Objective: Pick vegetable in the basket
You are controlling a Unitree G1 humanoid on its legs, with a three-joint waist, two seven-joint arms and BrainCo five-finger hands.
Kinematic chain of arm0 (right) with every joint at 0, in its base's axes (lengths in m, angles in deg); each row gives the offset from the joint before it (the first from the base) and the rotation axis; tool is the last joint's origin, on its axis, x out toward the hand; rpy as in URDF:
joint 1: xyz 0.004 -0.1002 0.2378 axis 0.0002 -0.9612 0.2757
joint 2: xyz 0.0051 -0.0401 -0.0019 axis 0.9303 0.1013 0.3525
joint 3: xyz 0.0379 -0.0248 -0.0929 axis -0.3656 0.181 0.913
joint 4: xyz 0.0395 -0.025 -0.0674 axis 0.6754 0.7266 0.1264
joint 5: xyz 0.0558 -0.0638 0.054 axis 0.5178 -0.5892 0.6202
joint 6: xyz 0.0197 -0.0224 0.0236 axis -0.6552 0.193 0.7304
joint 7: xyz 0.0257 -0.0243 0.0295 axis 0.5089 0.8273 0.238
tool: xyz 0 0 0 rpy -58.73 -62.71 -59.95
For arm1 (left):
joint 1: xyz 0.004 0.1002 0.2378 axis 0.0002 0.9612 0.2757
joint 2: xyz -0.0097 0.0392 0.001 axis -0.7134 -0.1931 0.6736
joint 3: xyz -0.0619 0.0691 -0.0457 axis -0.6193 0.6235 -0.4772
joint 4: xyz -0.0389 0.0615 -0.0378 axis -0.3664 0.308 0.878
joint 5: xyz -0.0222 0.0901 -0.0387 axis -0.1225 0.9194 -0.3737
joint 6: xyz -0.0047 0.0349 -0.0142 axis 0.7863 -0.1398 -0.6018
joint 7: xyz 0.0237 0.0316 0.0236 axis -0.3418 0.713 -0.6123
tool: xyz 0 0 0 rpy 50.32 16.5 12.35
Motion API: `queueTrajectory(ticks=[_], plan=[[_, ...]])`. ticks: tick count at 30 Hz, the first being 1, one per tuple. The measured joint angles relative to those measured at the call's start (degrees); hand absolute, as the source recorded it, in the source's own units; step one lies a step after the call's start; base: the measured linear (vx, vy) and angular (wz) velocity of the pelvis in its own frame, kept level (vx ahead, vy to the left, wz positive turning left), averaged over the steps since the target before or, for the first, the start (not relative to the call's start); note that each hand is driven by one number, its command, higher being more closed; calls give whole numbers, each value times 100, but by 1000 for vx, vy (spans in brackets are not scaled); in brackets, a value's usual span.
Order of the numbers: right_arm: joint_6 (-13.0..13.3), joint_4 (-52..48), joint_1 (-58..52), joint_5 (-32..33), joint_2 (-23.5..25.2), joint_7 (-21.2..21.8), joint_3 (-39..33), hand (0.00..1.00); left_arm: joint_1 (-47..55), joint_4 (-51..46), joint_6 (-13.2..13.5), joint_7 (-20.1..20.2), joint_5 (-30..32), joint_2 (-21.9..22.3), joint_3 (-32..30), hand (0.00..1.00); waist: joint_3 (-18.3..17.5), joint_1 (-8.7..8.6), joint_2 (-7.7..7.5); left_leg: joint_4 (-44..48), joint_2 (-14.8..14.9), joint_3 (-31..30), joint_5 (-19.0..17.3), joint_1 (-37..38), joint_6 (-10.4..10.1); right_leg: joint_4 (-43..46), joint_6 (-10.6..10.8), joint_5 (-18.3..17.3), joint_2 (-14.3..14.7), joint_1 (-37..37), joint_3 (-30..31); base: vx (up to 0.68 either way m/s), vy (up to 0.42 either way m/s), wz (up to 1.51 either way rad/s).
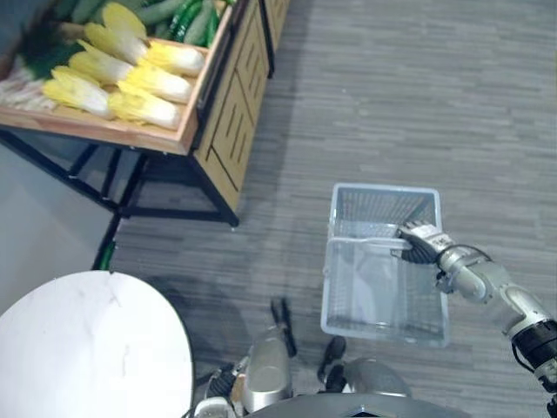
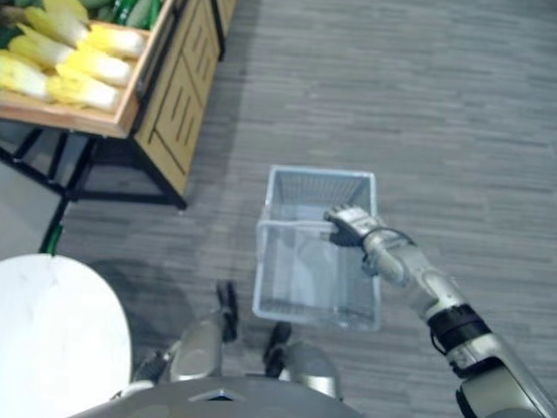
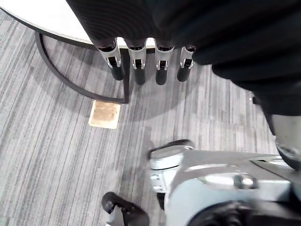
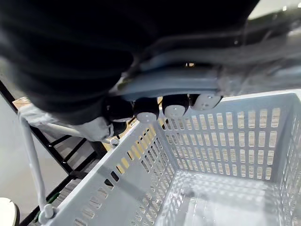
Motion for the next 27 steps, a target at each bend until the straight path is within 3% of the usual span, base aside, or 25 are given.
queueTrajectory(ticks=[3,5,6,7,8,9,10,11,12,14,16,17,19,21,23,24,25,26,27], plan=[[5,165,75,0,163,-1,132,100,193,1,-12,-40,36,56,-9,0,14,145,15,-59,99,0,412,131,-8,-16,193,-124,28,377,344,404,240,-61],[5,192,89,2,320,-3,147,100,202,11,-19,-69,57,23,-14,0,-11,238,-152,-7,-62,28,938,387,196,291,444,-536,-242,452,557,381,240,-48],[4,193,78,0,433,-3,148,100,193,15,-22,-74,57,-61,-13,0,-42,241,-322,41,-206,55,977,444,254,668,574,-800,-471,323,591,388,214,-16],[1,197,22,-2,616,-4,149,100,157,18,-28,-81,60,-190,-8,0,-102,221,-621,-1,-450,171,762,562,314,1279,675,-963,-827,111,587,411,196,-7],[-17,217,20,-3,715,-4,149,100,81,9,-57,-83,71,-270,11,0,-101,233,-696,6,-541,205,686,699,402,2052,718,-945,-1055,-153,590,540,259,6],[-39,234,20,-9,856,-3,150,100,16,-23,-95,-106,105,-345,83,0,-67,224,-759,118,-625,256,515,925,453,3286,781,-718,-1394,-510,584,370,187,7],[-43,236,19,-14,916,-3,153,100,16,-61,-98,-114,111,-382,116,0,-52,235,-785,186,-656,267,360,1071,480,3932,718,-452,-1563,-664,583,447,241,17],[-47,247,19,-13,1026,-3,153,100,18,-145,-101,-120,109,-427,193,0,-51,256,-800,291,-680,242,83,1374,522,4936,750,499,-1841,-971,641,449,183,25],[-22,246,19,0,1095,-30,153,100,11,-294,-103,-144,100,-504,317,0,-39,246,-767,330,-680,177,-113,1657,562,5690,776,1012,-2021,-1256,687,543,207,32],[4,246,56,-3,1209,-57,153,100,-65,-474,-87,-170,91,-586,441,0,-54,259,-792,320,-682,73,-240,1935,632,6076,560,659,-2119,-1585,681,495,102,46],[0,244,71,-3,1239,-57,140,100,-215,-556,-84,-163,41,-575,458,0,-8,223,-706,210,-655,-202,-390,2295,632,5512,465,165,-2137,-1715,304,442,-3,59],[-3,244,70,-3,1239,-57,140,100,-247,-556,-86,-161,33,-566,492,0,-4,188,-698,178,-668,-302,-427,2377,631,5079,423,96,-2151,-1719,160,332,-58,57],[-28,241,67,-3,1223,-96,77,100,-335,-554,-78,-145,37,-552,623,0,-4,102,-694,254,-695,-560,-688,2460,514,3329,440,112,-2152,-1798,-31,411,-153,83],[-46,254,66,-3,1175,-145,76,100,-417,-502,-87,-128,37,-551,677,0,16,99,-661,436,-650,-811,-912,2449,387,2326,579,250,-2154,-1842,132,351,-218,78],[-23,245,67,-3,1007,-176,76,100,-414,-501,-83,-91,40,-581,665,0,78,206,-527,990,-309,-1371,-1651,2406,-12,1018,787,381,-2219,-1901,799,646,-614,100],[-21,243,65,-10,976,-173,76,100,-342,-498,-83,-86,40,-628,659,0,57,310,-583,1176,-189,-1630,-1966,2400,-270,665,789,328,-2364,-1846,1071,623,-699,98],[-31,251,64,-13,928,-172,74,100,-346,-463,-87,-82,40,-642,651,0,71,322,-583,1188,-132,-1733,-2065,2443,-423,752,1163,617,-2380,-1823,1103,453,-569,111],[-81,303,34,-16,783,-170,54,100,-360,-422,-89,-65,39,-523,666,0,67,312,-423,1181,125,-1985,-2083,2410,-429,1447,1350,731,-2261,-1935,1076,405,-509,125],[-148,320,-102,-22,702,-161,-82,100,-365,-375,-71,-68,20,-390,633,0,55,313,-397,1201,67,-2070,-1932,2403,-441,2241,1340,456,-2305,-2102,1147,382,-436,129]])
